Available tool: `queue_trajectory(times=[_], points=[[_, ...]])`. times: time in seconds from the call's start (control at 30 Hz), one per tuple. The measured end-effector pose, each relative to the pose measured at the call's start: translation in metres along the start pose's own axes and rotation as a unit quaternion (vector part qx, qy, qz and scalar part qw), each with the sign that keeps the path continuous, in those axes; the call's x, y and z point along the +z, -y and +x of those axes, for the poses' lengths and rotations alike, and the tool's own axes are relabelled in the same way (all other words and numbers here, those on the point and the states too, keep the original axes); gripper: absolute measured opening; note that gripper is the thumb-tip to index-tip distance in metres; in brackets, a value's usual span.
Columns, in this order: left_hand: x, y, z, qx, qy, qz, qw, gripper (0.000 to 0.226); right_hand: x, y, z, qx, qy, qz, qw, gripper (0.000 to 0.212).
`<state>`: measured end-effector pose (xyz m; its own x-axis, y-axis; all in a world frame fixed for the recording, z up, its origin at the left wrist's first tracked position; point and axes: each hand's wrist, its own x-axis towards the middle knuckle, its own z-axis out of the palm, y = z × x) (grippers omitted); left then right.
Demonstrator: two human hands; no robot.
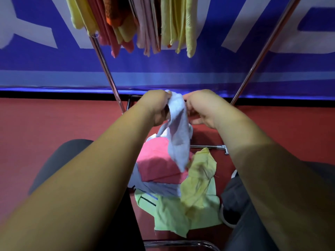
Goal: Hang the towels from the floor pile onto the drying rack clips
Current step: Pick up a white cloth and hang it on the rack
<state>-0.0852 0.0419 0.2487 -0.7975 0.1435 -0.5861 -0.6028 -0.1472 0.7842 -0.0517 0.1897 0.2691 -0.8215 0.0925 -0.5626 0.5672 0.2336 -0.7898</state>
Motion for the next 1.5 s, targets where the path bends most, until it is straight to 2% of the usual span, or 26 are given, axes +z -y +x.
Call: queue_trajectory(times=[0.1, 0.17, 0.27, 0.33, 0.4, 0.53, 0.6, 0.67, 0.73, 0.77, 0.83, 1.0, 1.07, 1.13, 1.23, 1.3, 1.33, 1.37, 1.4, 1.47, 1.5], points=[[-0.001, -0.008, -0.008, -0.009, 0.017, -0.111, 0.994, 0.019, 0.011, -0.003, -0.007, -0.024, 0.02, -0.063, 0.998, 0.045], [-0.002, -0.012, -0.014, -0.011, 0.03, -0.166, 0.986, 0.02, 0.011, -0.006, -0.007, -0.071, 0.026, -0.1, 0.992, 0.053], [-0.003, -0.016, -0.02, -0.019, 0.073, -0.216, 0.974, 0.022, 0.01, -0.01, -0.01, -0.115, 0.036, -0.09, 0.989, 0.038], [-0.005, -0.018, -0.017, -0.01, 0.068, -0.213, 0.975, 0.017, 0.01, -0.011, -0.009, -0.13, 0.009, -0.079, 0.988, 0.025], [-0.008, -0.021, -0.016, 0.003, 0.085, -0.196, 0.977, 0.018, 0.01, -0.012, -0.007, -0.121, -0.024, -0.039, 0.992, 0.02], [-0.009, -0.024, -0.019, 0.066, 0.08, -0.044, 0.994, 0.05, 0.005, -0.011, -0.002, -0.082, -0.047, 0.038, 0.995, 0.023], [-0.008, -0.024, -0.024, 0.079, 0.079, 0.08, 0.991, 0.057, 0.005, -0.008, 0.0, -0.075, -0.056, 0.11, 0.99, 0.027], [-0.012, -0.019, -0.026, 0.086, 0.106, 0.233, 0.963, 0.062, 0.003, -0.006, 0.0, -0.056, -0.078, 0.188, 0.977, 0.031], [-0.015, -0.012, -0.028, 0.11, 0.144, 0.358, 0.916, 0.061, 0.0, -0.006, 0.002, -0.04, -0.096, 0.253, 0.962, 0.025], [-0.015, -0.008, -0.029, 0.133, 0.138, 0.408, 0.893, 0.058, -0.001, -0.005, 0.001, -0.032, -0.102, 0.273, 0.956, 0.022], [-0.014, -0.005, -0.03, 0.185, 0.085, 0.458, 0.865, 0.052, -0.002, -0.004, -0.001, -0.022, -0.107, 0.303, 0.947, 0.021], [-0.016, -0.012, -0.026, 0.264, -0.058, 0.458, 0.847, 0.023, -0.001, 0.002, -0.007, -0.013, -0.104, 0.336, 0.936, 0.018], [-0.017, -0.014, -0.025, 0.288, -0.052, 0.438, 0.85, 0.01, -0.001, 0.002, -0.005, 0.006, -0.109, 0.31, 0.944, 0.017], [-0.018, -0.015, -0.025, 0.303, -0.044, 0.42, 0.854, 0.017, -0.002, -0.001, -0.003, 0.032, -0.102, 0.241, 0.965, 0.018], [-0.018, -0.016, -0.025, 0.314, -0.04, 0.426, 0.848, 0.016, -0.003, -0.007, -0.011, 0.046, -0.023, 0.015, 0.999, 0.021], [-0.018, -0.015, -0.023, 0.31, -0.023, 0.438, 0.843, 0.011, -0.002, -0.01, -0.016, 0.022, 0.008, -0.059, 0.998, 0.044], [-0.018, -0.014, -0.024, 0.306, -0.015, 0.446, 0.841, 0.016, -0.002, -0.01, -0.017, -0.006, -0.006, -0.078, 0.997, 0.061], [-0.019, -0.013, -0.024, 0.3, -0.009, 0.447, 0.843, 0.019, -0.003, -0.01, -0.014, -0.052, -0.017, -0.09, 0.994, 0.065], [-0.019, -0.013, -0.024, 0.295, -0.004, 0.44, 0.848, 0.02, -0.004, -0.012, -0.01, -0.101, -0.026, -0.105, 0.989, 0.051], [-0.02, -0.014, -0.025, 0.293, 0.002, 0.421, 0.859, 0.022, -0.005, -0.012, -0.006, -0.162, -0.036, -0.13, 0.978, 0.006], [-0.02, -0.016, -0.025, 0.29, -0.002, 0.416, 0.862, 0.024, -0.007, -0.013, -0.004, -0.175, -0.036, -0.13, 0.975, 0.012]])
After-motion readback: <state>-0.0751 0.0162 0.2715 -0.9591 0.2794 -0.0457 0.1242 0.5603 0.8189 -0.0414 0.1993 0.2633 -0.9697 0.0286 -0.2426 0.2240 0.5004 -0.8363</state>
